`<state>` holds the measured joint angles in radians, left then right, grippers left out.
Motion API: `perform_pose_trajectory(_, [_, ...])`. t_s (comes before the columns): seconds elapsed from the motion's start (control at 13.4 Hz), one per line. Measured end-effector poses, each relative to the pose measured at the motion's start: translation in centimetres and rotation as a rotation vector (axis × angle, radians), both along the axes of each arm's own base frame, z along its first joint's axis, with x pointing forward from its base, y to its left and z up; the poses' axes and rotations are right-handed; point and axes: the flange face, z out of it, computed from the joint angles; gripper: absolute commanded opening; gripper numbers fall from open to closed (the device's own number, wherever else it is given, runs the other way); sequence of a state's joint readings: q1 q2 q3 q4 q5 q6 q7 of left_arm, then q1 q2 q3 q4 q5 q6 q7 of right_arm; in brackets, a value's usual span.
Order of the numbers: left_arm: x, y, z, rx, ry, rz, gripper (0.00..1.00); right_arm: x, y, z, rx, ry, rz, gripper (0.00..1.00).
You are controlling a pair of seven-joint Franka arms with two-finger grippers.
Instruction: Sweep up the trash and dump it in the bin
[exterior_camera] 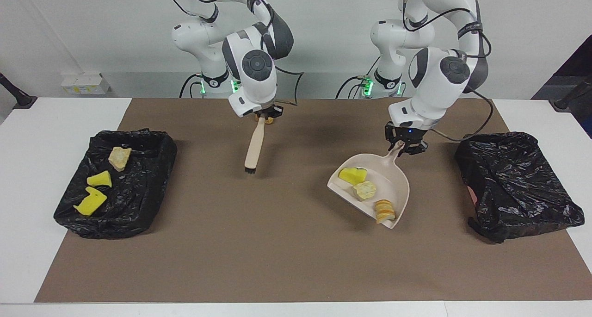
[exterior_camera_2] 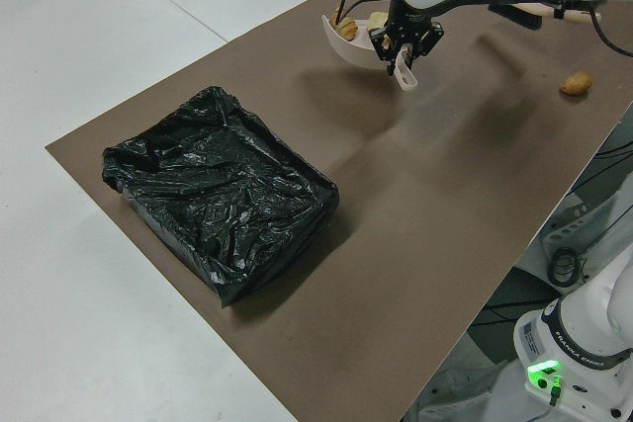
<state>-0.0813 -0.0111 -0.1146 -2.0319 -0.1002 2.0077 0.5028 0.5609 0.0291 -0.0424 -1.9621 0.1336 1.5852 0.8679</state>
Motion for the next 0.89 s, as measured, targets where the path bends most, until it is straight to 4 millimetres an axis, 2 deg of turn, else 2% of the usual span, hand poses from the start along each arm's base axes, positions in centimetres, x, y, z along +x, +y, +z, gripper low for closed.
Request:
perform_pose_trajectory(0.37, [0.3,14.3,4.7,-0.001,0.037,0.248,0.0,-7.6,4.6,0.1,-0.147,0.017,-0.298,0.0])
perform_pose_trajectory(0.52, [0.2,18.9,6.5,-0.003,0.023,0.319,0.0,-9.9,5.1,-0.3,-0.16,0.046,-0.404,0.0])
perform_pose_trajectory(0.67, [-0.2,23.4,7.7,0.002,-0.002,0.343,0.0,-11.5,4.7,-1.0,-0.153,0.065,-0.504,0.0])
perform_pose_trajectory(0.89, [-2.6,33.0,8.7,0.117,-0.016,0.229,0.0,-15.7,5.4,-3.2,-0.134,0.039,-0.592,0.0])
